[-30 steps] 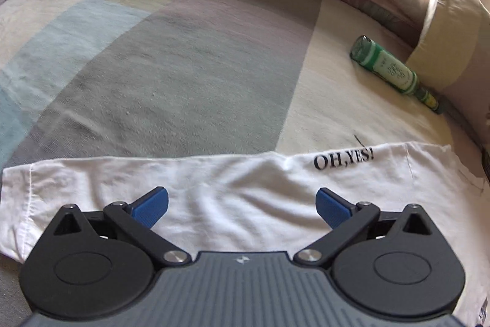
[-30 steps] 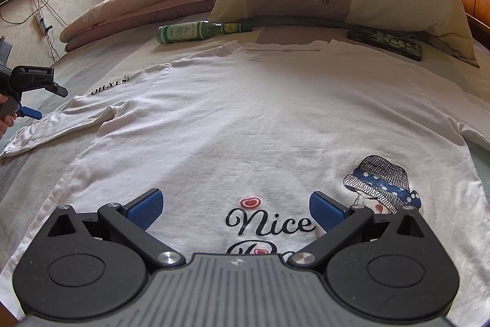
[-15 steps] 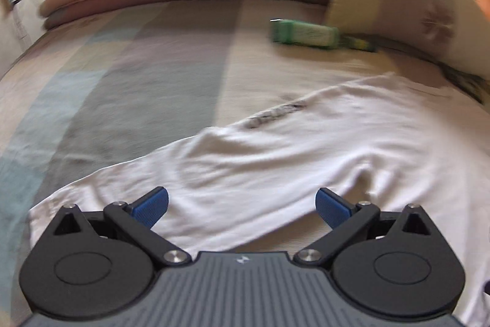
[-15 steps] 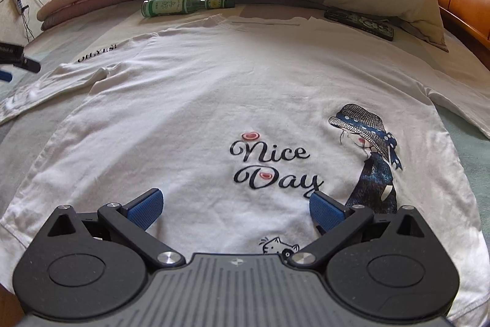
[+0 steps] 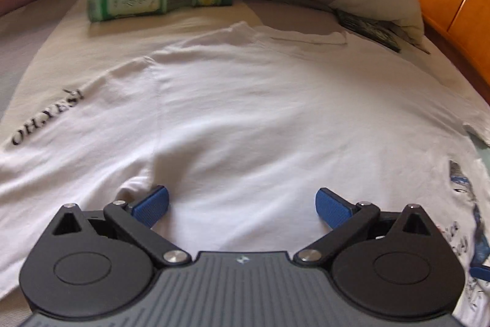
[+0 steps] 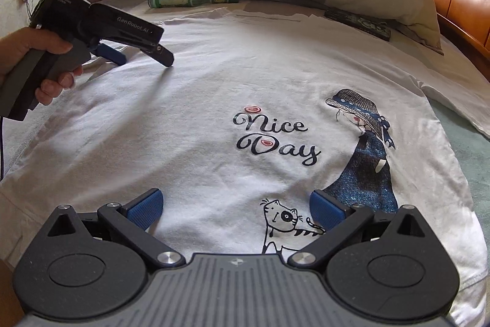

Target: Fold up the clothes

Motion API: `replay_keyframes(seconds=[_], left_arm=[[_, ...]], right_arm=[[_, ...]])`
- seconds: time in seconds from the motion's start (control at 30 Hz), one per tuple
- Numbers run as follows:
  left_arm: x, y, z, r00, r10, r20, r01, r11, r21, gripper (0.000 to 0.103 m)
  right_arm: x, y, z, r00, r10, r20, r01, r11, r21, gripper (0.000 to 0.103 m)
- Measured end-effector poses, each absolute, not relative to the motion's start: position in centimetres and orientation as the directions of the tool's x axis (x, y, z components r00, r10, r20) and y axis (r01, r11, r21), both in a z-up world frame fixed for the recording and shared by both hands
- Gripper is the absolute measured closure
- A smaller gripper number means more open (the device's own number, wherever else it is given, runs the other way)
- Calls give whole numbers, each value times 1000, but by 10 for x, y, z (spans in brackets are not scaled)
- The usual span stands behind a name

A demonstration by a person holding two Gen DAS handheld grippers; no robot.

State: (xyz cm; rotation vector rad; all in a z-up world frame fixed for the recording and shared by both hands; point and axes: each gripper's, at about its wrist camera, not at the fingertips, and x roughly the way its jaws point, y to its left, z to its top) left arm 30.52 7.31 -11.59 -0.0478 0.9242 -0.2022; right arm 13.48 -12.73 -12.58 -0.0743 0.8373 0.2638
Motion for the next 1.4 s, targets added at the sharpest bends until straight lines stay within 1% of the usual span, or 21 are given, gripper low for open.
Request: replay_keyframes(seconds=[0.03, 0.13, 0.23, 0.3, 0.33, 0.47, 0.53, 0.6, 0.73, 0.77, 0.8, 0.87, 0.93, 0.97, 1.03, 1.1, 1.17, 1.27, 1.3, 1.33, 1.4], left_arm=[[300, 79, -110, 587, -212, -781, 145, 977, -156, 3], [275, 79, -87, 621, -232, -748, 187, 971, -146, 3], [245, 69, -68, 614, -338, -713, 319, 933, -167, 2], [226, 57, -67, 578, -395, -714, 399, 900, -175, 2], [218, 51, -71, 559, -398, -727, 425, 891, -161, 2], [174, 33, -96, 529, -317, -787, 509, 860, -4, 2], [152, 36, -111, 498, -309, -810, 514, 858, -12, 2], [126, 47, -118, 544, -315, -778, 493, 870, -8, 1], [96, 66, -117, 574, -301, -761, 446, 895, -18, 1], [90, 66, -117, 582, -285, -762, 449, 893, 10, 1], [83, 65, -117, 591, -266, -762, 454, 890, 42, 1], [78, 63, -113, 592, -243, -768, 447, 892, 63, 1], [75, 59, -105, 601, -229, -766, 452, 887, 90, 1], [72, 56, -101, 622, -244, -744, 466, 879, 101, 1], [68, 49, -91, 666, -282, -690, 494, 861, 125, 1], [73, 39, -89, 657, -339, -674, 521, 849, 81, 1], [82, 29, -92, 636, -378, -673, 537, 843, 34, 1], [91, 23, -109, 610, -362, -705, 517, 856, 7, 1], [94, 26, -117, 595, -330, -733, 483, 876, -2, 1], [95, 33, -123, 589, -323, -741, 456, 890, -25, 0], [89, 47, -122, 593, -355, -723, 446, 892, -72, 1]], right_arm=[[135, -127, -126, 642, 198, -740, -252, 967, 39, 0], [135, -125, -128, 655, 180, -734, -236, 971, 28, 0], [135, -123, -128, 660, 167, -732, -226, 974, 19, 0], [135, -123, -128, 657, 169, -734, -234, 972, 15, 0], [135, -123, -127, 654, 173, -736, -238, 971, 16, 0], [133, -128, -122, 632, 153, -759, -225, 974, 9, 0], [127, -134, -119, 629, 131, -767, -205, 979, -1, 0], [119, -142, -115, 632, 116, -766, -194, 981, -11, 0], [103, -165, -113, 638, 53, -768, -146, 988, -54, 0], [100, -173, -115, 632, 44, -774, -128, 991, -49, 0], [98, -183, -117, 619, 51, -784, -107, 994, -19, 0], [92, -199, -118, 599, 94, -795, -78, 995, 59, 0], [85, -201, -113, 585, 89, -806, -88, 995, 46, 0], [82, -201, -111, 578, 85, -812, -94, 995, 37, 0], [79, -202, -102, 608, 91, -789, -121, 992, 21, 0], [85, -206, -96, 625, 81, -776, -128, 992, 0, 0], [94, -214, -100, 612, 102, -785, -138, 990, 20, 0], [99, -232, -116, 558, 80, -826, -107, 994, 24, 0], [95, -238, -117, 563, 75, -823, -119, 993, 9, 0], [93, -243, -117, 549, 61, -834, -115, 993, -3, 0], [86, -257, -114, 529, 64, -846, -94, 995, 17, 0]])
